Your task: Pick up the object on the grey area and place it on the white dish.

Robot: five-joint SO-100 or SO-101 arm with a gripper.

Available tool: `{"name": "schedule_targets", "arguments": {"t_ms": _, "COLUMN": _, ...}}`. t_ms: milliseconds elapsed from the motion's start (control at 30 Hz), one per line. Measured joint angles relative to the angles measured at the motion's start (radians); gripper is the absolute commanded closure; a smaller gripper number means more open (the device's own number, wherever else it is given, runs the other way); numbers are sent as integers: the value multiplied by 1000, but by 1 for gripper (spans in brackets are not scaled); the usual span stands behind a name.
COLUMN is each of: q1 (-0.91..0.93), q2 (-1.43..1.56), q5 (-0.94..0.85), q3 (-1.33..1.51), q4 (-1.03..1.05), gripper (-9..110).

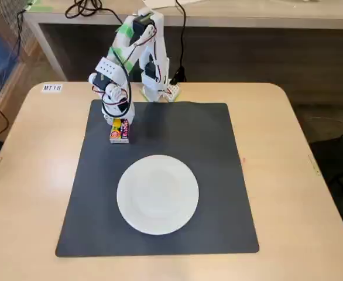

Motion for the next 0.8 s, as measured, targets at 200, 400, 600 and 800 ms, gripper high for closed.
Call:
{"name": "schedule_targets", "arguments": {"t_ms": 200, "q1": -74, "q2": -8, "q5": 46, "q3": -160, "q4": 97, "gripper": 87}}
{"name": "schedule_targets", "arguments": {"t_ms": 400, "q1": -112, "q2": -8, "q5": 66, "q3": -247, "q4": 140, "gripper": 87}}
{"name": "schedule_targets", "arguments": {"t_ms": 600, "q1": -130, "q2": 17, "q5": 101, "q3": -287, "q4": 143, "gripper": 89}}
{"name": "schedule_targets", "arguments": {"t_ms": 800, "q1": -206, "q2": 17, "q5": 144, "q3": -388, "q4": 143, "gripper": 89}}
